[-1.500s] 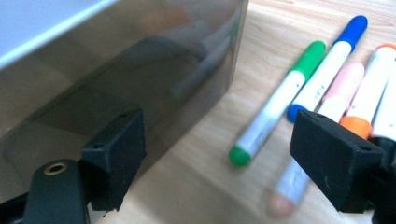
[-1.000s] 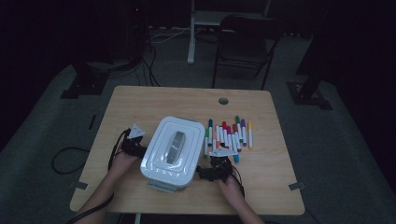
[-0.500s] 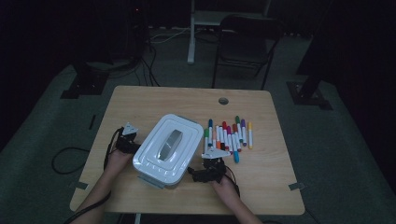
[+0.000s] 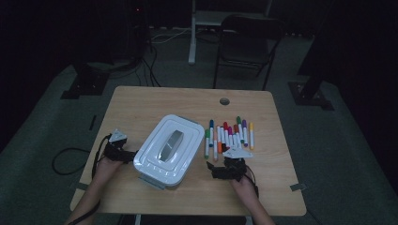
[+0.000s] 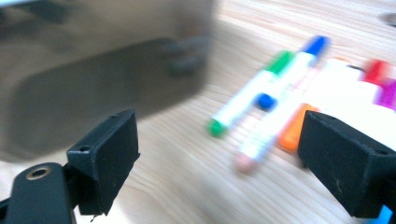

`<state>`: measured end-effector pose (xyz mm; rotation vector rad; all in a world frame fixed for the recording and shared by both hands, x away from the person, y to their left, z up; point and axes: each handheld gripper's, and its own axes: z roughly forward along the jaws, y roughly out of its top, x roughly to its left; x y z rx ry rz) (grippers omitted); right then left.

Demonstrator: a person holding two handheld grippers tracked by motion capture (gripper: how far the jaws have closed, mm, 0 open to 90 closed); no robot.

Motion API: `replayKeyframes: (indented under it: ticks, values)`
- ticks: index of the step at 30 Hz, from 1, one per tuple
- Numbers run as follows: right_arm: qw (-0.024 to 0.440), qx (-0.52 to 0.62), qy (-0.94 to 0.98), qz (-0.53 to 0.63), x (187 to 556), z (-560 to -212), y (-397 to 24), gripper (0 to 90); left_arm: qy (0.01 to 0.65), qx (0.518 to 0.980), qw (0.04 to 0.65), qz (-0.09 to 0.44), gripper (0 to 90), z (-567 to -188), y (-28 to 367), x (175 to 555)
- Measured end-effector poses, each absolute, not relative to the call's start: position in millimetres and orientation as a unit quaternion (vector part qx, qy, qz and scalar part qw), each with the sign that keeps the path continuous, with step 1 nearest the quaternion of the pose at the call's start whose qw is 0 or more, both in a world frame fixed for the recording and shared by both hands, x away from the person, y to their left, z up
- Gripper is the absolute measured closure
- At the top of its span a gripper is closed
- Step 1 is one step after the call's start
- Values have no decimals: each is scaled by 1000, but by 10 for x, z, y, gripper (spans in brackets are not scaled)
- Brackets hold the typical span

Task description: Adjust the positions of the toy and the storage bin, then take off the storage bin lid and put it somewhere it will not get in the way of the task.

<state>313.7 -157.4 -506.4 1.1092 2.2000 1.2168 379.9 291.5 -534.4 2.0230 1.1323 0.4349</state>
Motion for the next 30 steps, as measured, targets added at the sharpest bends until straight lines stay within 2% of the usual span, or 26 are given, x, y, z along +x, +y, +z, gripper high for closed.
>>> replayKeyframes:
  ticks: [3, 4, 6, 8, 10, 18, 30]
  values:
    - [200, 401, 783, 431, 3138, -5064, -1644, 125, 450, 791, 380, 167, 24, -5335, 2953, 3755]
    - [219, 414, 779, 417, 3146, -5065, -1862, 125, 455, 788, 380, 168, 24, -5325, 2981, 3706]
    - [228, 427, 771, 413, 3158, -5064, -2019, 125, 455, 787, 380, 169, 24, -5316, 2997, 3679]
    - [228, 427, 771, 413, 3158, -5064, -2019, 125, 456, 787, 379, 171, 24, -5306, 3013, 3653]
    - [237, 455, 757, 404, 3169, -5082, -2314, 126, 463, 780, 383, 178, 24, -5262, 3077, 3547]
    - [243, 499, 747, 366, 3156, -5282, -2846, 125, 476, 768, 388, 182, 24, -5125, 3228, 3314]
    - [242, 542, 734, 329, 3204, -5465, -3104, 128, 463, 759, 413, 195, 25, -4707, 3240, 3095]
